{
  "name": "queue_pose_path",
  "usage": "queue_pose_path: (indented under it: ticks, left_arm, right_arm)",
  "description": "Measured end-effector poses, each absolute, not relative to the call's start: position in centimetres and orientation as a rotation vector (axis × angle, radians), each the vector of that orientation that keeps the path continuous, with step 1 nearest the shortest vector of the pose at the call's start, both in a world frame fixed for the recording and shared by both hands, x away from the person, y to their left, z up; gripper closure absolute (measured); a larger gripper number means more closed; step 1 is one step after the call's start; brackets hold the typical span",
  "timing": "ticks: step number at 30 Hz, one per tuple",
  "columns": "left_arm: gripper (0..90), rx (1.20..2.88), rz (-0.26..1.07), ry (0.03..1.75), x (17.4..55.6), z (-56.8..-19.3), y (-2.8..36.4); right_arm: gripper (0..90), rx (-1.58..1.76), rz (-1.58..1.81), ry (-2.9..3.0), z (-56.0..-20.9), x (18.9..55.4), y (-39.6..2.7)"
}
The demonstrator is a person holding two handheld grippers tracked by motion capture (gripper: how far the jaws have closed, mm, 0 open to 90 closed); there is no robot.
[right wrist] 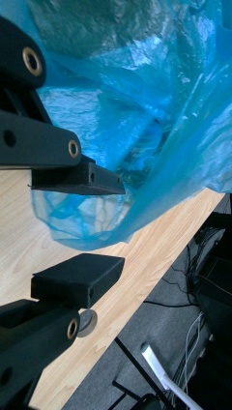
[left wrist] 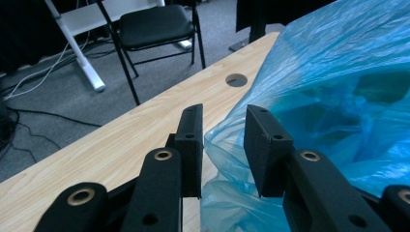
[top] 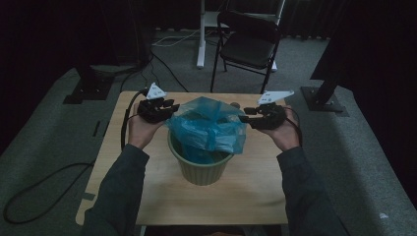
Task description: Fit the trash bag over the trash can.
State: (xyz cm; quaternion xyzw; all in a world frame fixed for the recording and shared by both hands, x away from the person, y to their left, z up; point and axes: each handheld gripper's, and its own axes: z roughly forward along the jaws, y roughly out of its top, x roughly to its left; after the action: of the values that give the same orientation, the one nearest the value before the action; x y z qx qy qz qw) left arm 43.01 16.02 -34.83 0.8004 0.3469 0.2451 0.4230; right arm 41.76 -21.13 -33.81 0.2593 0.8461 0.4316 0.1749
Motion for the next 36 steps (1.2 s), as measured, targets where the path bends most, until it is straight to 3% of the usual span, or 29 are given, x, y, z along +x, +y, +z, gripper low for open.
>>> queue_pose_path:
  ticks: [14, 15, 18, 20, 36]
  left_arm:
    - [70.4, 2.03, 0.608, 0.865, 43.1, -35.0, 15.8]
    - [70.6, 2.032, 0.606, 0.865, 43.1, -35.0, 15.8]
    - [71.1, 2.039, 0.601, 0.863, 43.1, -35.3, 15.7]
    - [71.1, 2.046, 0.595, 0.865, 43.1, -35.6, 15.7]
    - [77.0, 2.096, 0.553, 0.91, 43.2, -37.9, 16.7]
  right_arm:
    - [52.1, 0.617, 1.214, 2.434, -33.1, 42.5, -19.2]
    - [55.0, 0.61, 1.209, 2.441, -33.2, 42.6, -19.0]
    - [79.5, 0.634, 1.205, 2.465, -33.3, 43.1, -18.7]
    - [89.7, 0.705, 1.194, 2.469, -33.6, 43.8, -18.5]
    - [90.0, 1.058, 0.99, 2.532, -38.6, 45.9, -19.2]
